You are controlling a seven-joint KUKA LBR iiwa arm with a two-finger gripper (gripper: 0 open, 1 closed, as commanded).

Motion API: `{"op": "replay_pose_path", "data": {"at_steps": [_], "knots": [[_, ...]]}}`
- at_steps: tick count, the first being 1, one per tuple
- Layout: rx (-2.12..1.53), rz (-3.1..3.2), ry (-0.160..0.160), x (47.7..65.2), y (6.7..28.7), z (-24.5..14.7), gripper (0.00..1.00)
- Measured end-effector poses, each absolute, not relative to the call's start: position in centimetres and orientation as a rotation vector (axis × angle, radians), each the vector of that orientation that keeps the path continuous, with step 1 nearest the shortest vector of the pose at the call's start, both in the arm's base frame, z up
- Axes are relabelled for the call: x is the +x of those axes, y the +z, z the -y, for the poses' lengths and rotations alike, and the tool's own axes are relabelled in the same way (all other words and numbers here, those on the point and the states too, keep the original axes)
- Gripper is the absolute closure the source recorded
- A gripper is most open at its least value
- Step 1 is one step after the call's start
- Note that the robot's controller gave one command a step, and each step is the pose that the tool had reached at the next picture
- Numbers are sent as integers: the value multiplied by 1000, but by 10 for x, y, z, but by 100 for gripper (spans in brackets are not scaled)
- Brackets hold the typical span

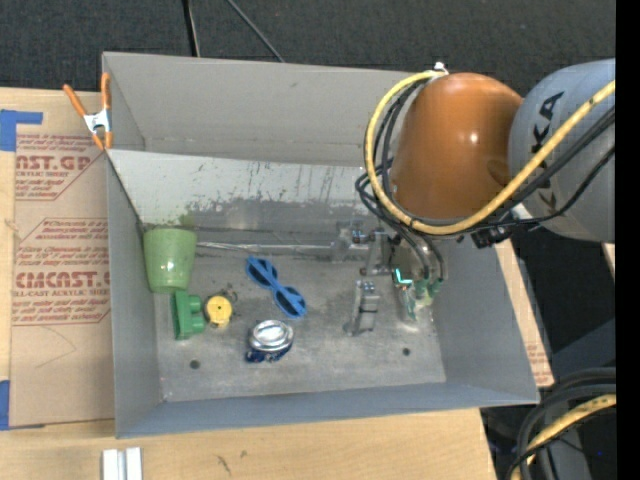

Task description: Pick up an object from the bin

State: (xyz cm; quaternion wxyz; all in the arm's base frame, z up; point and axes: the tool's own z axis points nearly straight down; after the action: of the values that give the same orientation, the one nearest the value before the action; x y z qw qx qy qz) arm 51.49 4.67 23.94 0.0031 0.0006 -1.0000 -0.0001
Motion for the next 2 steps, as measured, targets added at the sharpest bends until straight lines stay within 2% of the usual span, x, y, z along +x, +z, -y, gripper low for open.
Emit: {"op": "replay_pose_path", "data": {"at_steps": [1, 2], "knots": [[568, 3086, -2, 524, 67, -120, 0], [565, 3090, -2, 526, 69, -119, 100]]}}
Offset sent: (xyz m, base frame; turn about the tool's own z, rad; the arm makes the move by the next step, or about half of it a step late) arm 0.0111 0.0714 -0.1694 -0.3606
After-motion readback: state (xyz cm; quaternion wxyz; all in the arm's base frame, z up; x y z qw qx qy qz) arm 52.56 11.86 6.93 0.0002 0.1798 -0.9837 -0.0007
